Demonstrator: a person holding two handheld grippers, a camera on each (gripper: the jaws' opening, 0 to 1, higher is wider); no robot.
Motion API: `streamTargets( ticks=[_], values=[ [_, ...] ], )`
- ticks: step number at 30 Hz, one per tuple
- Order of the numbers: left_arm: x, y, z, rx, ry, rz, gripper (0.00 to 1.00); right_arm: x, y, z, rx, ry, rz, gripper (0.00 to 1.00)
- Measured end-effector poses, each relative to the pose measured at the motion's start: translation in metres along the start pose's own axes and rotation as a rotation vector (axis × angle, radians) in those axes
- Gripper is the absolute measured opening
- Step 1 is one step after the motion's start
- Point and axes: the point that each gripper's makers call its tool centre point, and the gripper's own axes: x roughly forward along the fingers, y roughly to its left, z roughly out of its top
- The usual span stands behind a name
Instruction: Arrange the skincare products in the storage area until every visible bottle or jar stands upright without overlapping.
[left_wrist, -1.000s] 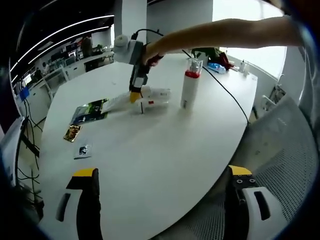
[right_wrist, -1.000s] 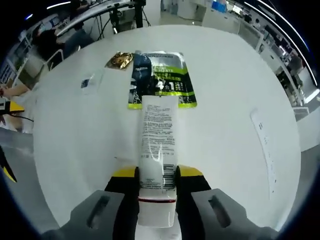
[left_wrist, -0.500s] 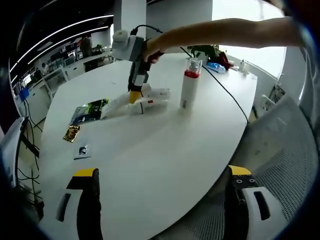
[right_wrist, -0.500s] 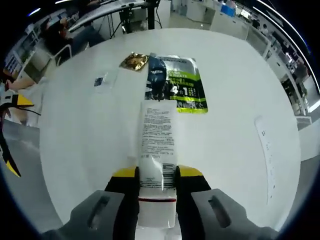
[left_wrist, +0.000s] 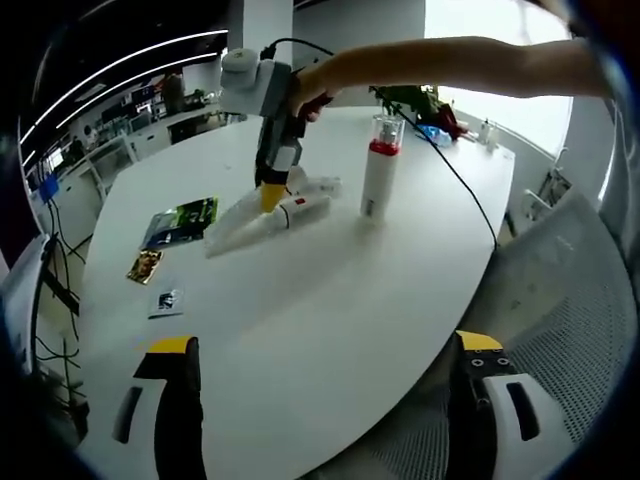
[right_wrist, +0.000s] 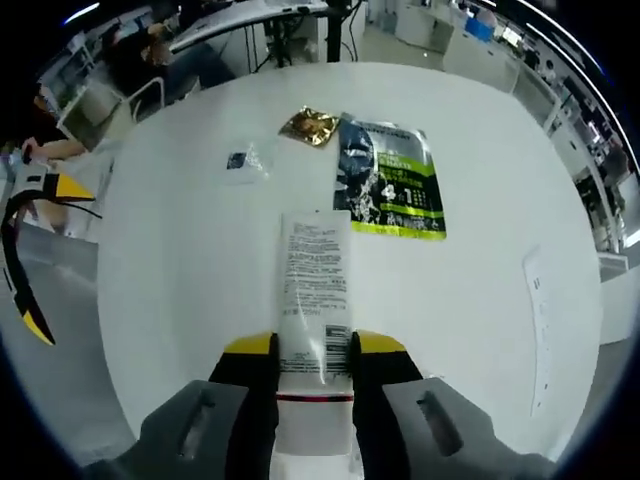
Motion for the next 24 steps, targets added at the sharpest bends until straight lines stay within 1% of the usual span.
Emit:
streamTargets(
  ticks=[6,9,11,14,21,24],
  values=[
    [-0.001,0.000,0.001,0.004,-0.003,0.001,0.97,-0.005,0.010,-0.001,-0.015,0.013,0.009,0.27],
    [0.000,-0.001,0.000,0.008,-0.002,-0.003,0.96,-0.006,0.015,-0.004,-0.031,0.027,0.009,0.27],
    [0.000,-0.002,-0.001,0.011,0.004,-0.006,0.96,-0.008,0.020,-0.007,-0.030,0.027,0.010,0.27],
    [0.001,-0.003,-0.001,0.020,0.008,-0.011,0.96,-0.010,0.020,-0.007,-0.030,0.027,0.012,0.27],
    [0.000,-0.005,-0.001,0.025,0.014,-0.019,0.96,-0.015,0.035,-0.011,-0.047,0.026,0.022,0.27],
    [0.000,-0.007,0.001,0.029,0.010,-0.022,0.96,-0.015,0.040,-0.011,-0.055,0.025,0.023,0.27]
  ],
)
